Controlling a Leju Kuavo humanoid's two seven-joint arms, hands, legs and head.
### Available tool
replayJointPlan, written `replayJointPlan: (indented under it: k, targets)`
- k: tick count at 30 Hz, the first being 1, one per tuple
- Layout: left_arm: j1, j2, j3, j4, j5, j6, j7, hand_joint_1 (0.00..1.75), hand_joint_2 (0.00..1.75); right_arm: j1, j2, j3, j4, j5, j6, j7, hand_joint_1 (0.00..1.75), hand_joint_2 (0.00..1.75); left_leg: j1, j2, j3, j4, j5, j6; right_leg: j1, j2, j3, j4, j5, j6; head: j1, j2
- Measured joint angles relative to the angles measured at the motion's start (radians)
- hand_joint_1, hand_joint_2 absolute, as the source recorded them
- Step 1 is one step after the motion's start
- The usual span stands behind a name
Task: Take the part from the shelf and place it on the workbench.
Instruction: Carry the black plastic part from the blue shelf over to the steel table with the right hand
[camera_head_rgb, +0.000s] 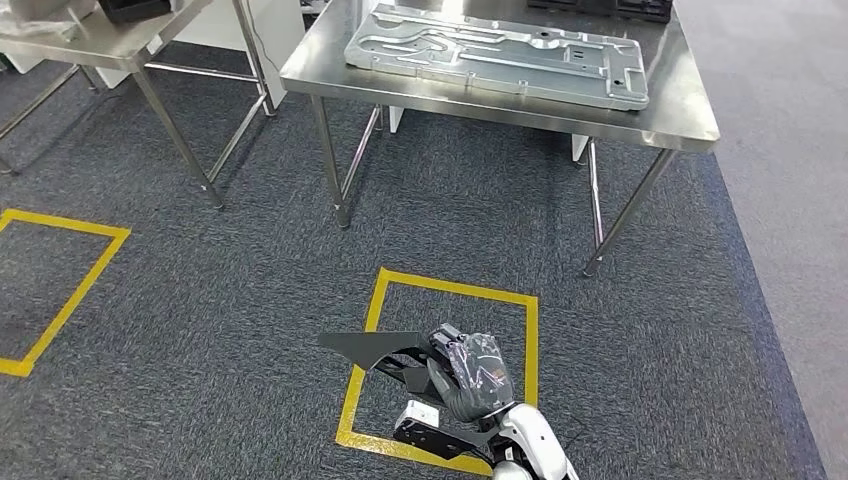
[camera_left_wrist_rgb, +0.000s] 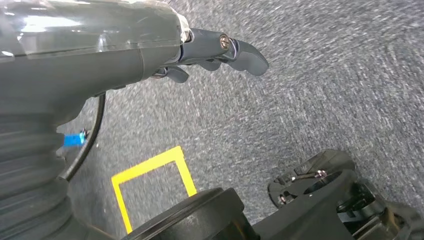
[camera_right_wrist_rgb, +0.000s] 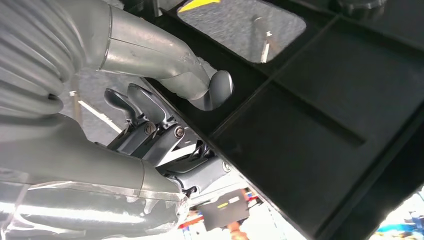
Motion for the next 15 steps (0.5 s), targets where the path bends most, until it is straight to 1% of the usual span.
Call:
replayJointPlan:
  k: [1, 2, 3, 4, 5, 6, 7, 8, 9, 10, 11, 12, 13, 14, 15]
  targets:
    - [0.001, 0.000, 0.000, 0.000, 0.000, 0.000, 0.000, 0.00, 1.75, 0.001, 0.000, 0.000, 0.000, 0.000, 0.000, 0.000, 1.75, 1.75, -0.001, 0.011, 0.000, 0.000, -0.001, 0.000, -0.003, -0.006, -0.026, 0.052, -0.016, 0.003, 0.000, 0.000]
    - [0.001, 0.000, 0.000, 0.000, 0.000, 0.000, 0.000, 0.00, 1.75, 0.002, 0.000, 0.000, 0.001, 0.000, 0.000, 0.000, 1.75, 1.75, -0.001, 0.022, 0.000, 0.000, -0.002, -0.001, -0.005, -0.009, -0.035, 0.071, -0.013, 0.005, 0.000, 0.000]
    - [0.001, 0.000, 0.000, 0.000, -0.001, 0.000, 0.000, 0.00, 1.75, 0.002, -0.001, 0.000, 0.001, 0.000, 0.000, 0.000, 1.75, 1.75, -0.001, 0.032, 0.002, 0.001, -0.004, -0.003, -0.007, -0.013, -0.023, 0.047, 0.009, 0.006, 0.000, 0.000]
    - [0.001, 0.000, 0.000, 0.000, -0.001, 0.000, 0.000, 0.00, 1.75, 0.002, -0.001, 0.000, 0.001, 0.000, 0.001, 0.000, 1.75, 1.75, -0.001, 0.041, 0.005, 0.001, -0.006, -0.005, -0.008, -0.021, 0.010, -0.015, 0.043, 0.005, 0.000, 0.000]
    - [0.001, 0.000, 0.000, 0.000, -0.001, 0.000, -0.001, 0.00, 1.75, 0.001, -0.001, 0.000, 0.001, 0.000, 0.001, 0.001, 1.75, 1.75, -0.002, 0.050, 0.009, 0.001, -0.010, -0.009, -0.007, -0.041, 0.052, -0.091, 0.072, 0.002, 0.000, 0.000]
    - [0.001, 0.000, 0.000, 0.000, -0.001, 0.000, -0.001, 0.00, 1.75, -0.001, 0.000, 0.000, 0.001, 0.000, 0.001, 0.001, 1.75, 1.75, -0.004, 0.056, 0.012, 0.001, -0.013, -0.014, -0.003, -0.057, 0.086, -0.156, 0.093, -0.004, 0.000, 0.000]
    - [0.001, 0.000, 0.000, 0.000, -0.001, 0.000, -0.002, 0.00, 1.75, -0.002, 0.000, 0.000, 0.001, 0.000, 0.001, 0.001, 1.75, 1.75, -0.007, 0.063, 0.015, 0.002, -0.017, -0.019, 0.000, -0.069, 0.108, -0.198, 0.102, -0.010, 0.000, 0.000]
    - [0.001, 0.000, 0.000, 0.000, -0.001, 0.001, -0.002, 0.00, 1.75, -0.003, 0.001, 0.000, 0.001, 0.000, 0.001, 0.001, 1.75, 1.75, -0.010, 0.069, 0.018, 0.002, -0.020, -0.025, 0.004, -0.074, 0.115, -0.214, 0.100, -0.016, 0.000, 0.000]
    - [0.001, 0.000, 0.000, 0.000, 0.000, 0.001, -0.003, 0.00, 1.75, -0.003, 0.001, 0.000, 0.001, 0.000, 0.002, 0.002, 1.75, 1.75, -0.011, 0.075, 0.020, 0.001, -0.022, -0.031, 0.007, -0.065, 0.114, -0.213, 0.100, -0.022, 0.000, 0.000]
    - [0.001, 0.000, 0.000, 0.000, 0.000, 0.001, -0.004, 0.00, 1.75, -0.004, 0.001, 0.000, 0.001, 0.000, 0.002, 0.002, 1.75, 1.75, -0.011, 0.081, 0.022, 0.000, -0.025, -0.036, 0.006, -0.054, 0.113, -0.214, 0.100, -0.028, 0.000, 0.000]
    - [0.000, 0.000, 0.000, 0.000, 0.000, 0.001, -0.005, 0.00, 1.75, -0.004, 0.002, 0.000, 0.001, 0.000, 0.002, 0.003, 1.75, 1.75, -0.009, 0.077, 0.023, 0.006, -0.032, -0.042, 0.004, -0.045, 0.115, -0.217, 0.101, -0.034, 0.000, 0.000]
    - [0.000, 0.000, 0.000, 0.000, 0.000, 0.001, -0.007, 0.00, 1.75, -0.004, 0.002, 0.000, 0.001, 0.000, 0.002, 0.003, 1.75, 1.75, -0.007, 0.063, 0.016, 0.028, -0.049, -0.047, 0.002, -0.036, 0.116, -0.220, 0.103, -0.041, 0.000, 0.000]
    - [0.001, 0.000, 0.000, 0.000, 0.001, 0.001, -0.008, 0.00, 1.75, -0.005, 0.003, -0.001, 0.001, 0.000, 0.002, 0.003, 1.75, 1.75, -0.005, 0.044, -0.001, 0.071, -0.075, -0.050, -0.001, -0.028, 0.119, -0.222, 0.104, -0.046, 0.000, 0.000]
    - [0.001, 0.000, 0.000, 0.000, 0.001, 0.001, -0.010, 0.00, 1.75, -0.006, 0.004, -0.001, 0.001, 0.000, 0.003, 0.003, 1.75, 1.75, -0.004, 0.022, -0.029, 0.134, -0.108, -0.052, -0.001, -0.019, 0.119, -0.223, 0.104, -0.050, 0.000, 0.000]
    - [0.000, 0.000, 0.000, 0.000, 0.001, 0.001, -0.012, 0.00, 1.75, -0.007, 0.004, -0.001, 0.001, 0.000, 0.004, 0.003, 1.75, 1.75, -0.004, 0.010, -0.063, 0.206, -0.139, -0.053, 0.000, -0.011, 0.119, -0.223, 0.104, -0.053, 0.000, 0.000]
